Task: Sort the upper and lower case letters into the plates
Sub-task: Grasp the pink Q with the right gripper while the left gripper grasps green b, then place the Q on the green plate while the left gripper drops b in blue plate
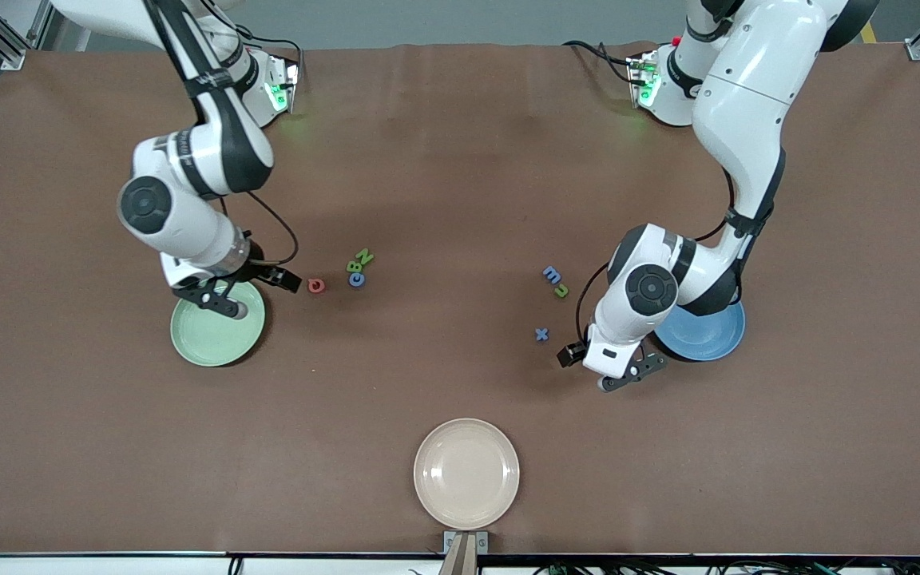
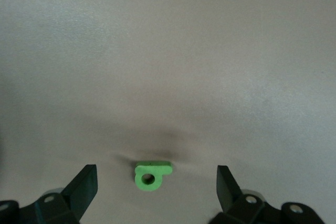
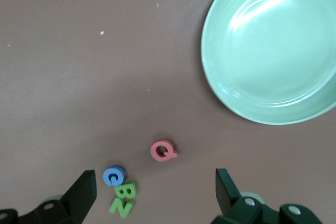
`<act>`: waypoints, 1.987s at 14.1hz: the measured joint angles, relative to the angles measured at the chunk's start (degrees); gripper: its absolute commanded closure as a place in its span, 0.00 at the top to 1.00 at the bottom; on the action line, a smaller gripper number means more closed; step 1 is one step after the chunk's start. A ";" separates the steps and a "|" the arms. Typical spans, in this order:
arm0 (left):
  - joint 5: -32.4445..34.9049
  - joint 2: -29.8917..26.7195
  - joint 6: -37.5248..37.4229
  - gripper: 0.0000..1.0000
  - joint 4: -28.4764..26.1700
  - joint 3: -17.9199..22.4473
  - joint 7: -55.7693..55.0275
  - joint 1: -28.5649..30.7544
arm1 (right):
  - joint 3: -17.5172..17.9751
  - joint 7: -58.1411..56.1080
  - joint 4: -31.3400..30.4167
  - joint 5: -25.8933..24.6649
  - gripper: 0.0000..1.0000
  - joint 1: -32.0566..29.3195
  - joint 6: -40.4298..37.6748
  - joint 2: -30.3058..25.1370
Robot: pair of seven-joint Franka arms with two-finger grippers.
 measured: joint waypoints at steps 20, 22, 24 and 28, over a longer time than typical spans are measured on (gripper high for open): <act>2.06 2.16 0.56 0.49 -0.04 0.03 -0.86 -0.80 | -0.52 8.33 -5.43 -0.02 0.81 5.61 19.01 12.54; 2.06 2.11 0.56 0.40 -0.01 0.03 -0.87 -0.80 | -0.52 8.33 -5.81 -0.02 0.66 5.61 19.03 12.56; 2.07 2.04 0.55 0.33 0.01 0.04 -0.87 -0.80 | -0.54 8.33 -5.98 -0.03 0.41 5.61 19.13 12.42; 2.07 1.96 0.59 0.20 0.03 0.01 -0.88 -0.86 | -0.52 8.35 -6.04 -0.03 0.07 5.61 19.10 11.82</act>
